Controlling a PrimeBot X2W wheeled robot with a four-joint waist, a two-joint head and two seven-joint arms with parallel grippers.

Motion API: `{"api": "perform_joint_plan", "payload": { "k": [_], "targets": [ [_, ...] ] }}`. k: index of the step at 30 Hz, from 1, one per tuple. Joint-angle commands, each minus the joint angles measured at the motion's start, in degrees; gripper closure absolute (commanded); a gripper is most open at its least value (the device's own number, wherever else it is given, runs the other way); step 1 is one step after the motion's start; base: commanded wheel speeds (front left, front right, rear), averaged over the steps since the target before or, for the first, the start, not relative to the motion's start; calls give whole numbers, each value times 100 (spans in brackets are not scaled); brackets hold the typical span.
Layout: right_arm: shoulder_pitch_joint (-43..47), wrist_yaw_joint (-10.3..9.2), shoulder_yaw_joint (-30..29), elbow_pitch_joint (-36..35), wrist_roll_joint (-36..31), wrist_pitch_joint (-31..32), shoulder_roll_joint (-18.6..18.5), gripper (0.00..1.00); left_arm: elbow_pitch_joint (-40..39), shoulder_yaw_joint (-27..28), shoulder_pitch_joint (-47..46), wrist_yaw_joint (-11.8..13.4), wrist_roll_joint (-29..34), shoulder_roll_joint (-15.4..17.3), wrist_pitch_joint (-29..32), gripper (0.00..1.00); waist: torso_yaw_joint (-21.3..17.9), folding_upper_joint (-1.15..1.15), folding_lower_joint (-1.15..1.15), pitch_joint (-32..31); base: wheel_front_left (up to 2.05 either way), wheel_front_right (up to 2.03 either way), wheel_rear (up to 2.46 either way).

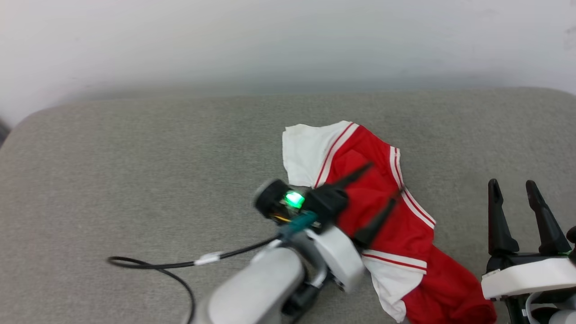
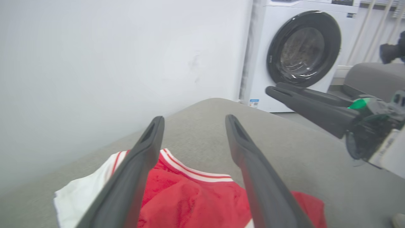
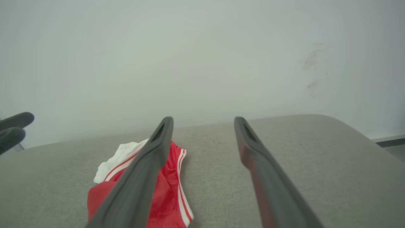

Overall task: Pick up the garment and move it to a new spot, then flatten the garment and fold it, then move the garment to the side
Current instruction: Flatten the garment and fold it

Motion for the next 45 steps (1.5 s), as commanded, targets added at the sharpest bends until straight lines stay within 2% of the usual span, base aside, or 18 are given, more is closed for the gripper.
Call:
{"api": "perform_joint_plan", "payload": {
  "k": [1,6,11,16,20,22,25,30,34,38,42,45],
  "targets": [
    [91,-2,29,-42,5,49,11,0,-47,142,-12,110,33,175,-121,0,189,0,0,-157,0,0,0],
    [214,-2,105,-150,32,244,10,0,-355,772,275,520,150,888,-450,0,433,0,0,-273,0,0,0],
    [338,-2,175,-217,85,429,10,0,-984,1564,1105,923,86,1561,-537,0,576,0,0,-298,0,0,0],
    [432,-2,218,-221,92,603,9,0,-1573,2029,1991,1129,277,1804,-533,0,660,0,0,-275,0,0,0],
    [472,-2,240,-189,50,883,8,0,-1969,2352,2662,1229,410,1694,-535,0,692,0,0,-244,0,0,0],
    [473,-2,265,-205,-36,1125,5,0,-2105,2499,2840,1195,491,1610,-536,0,719,0,0,-212,0,0,0],
    [403,-2,339,-280,-112,1725,-213,0,-2190,2637,2924,1065,621,1502,-536,0,766,0,0,-152,0,0,0],
    [177,-2,611,-537,65,3442,-823,0,-2223,2816,2818,849,798,1396,-537,0,827,0,0,15,0,0,0],
    [-115,-2,531,-694,312,4893,-1067,0,-2172,2938,2815,723,903,1260,-537,0,933,0,0,194,0,0,0],
    [-426,-2,353,-628,421,5925,-1184,0,-2111,3020,2779,581,1001,1111,-537,0,1082,0,0,395,0,0,0],
    [-689,-2,151,-382,359,6398,-1156,0,-2064,3111,2684,445,1094,976,-538,0,1271,0,0,621,0,0,0],
    [-830,-2,42,-140,250,6497,-1143,0,-2033,3157,2658,366,1159,885,-538,0,1400,0,0,779,0,0,0]
  ]
}}
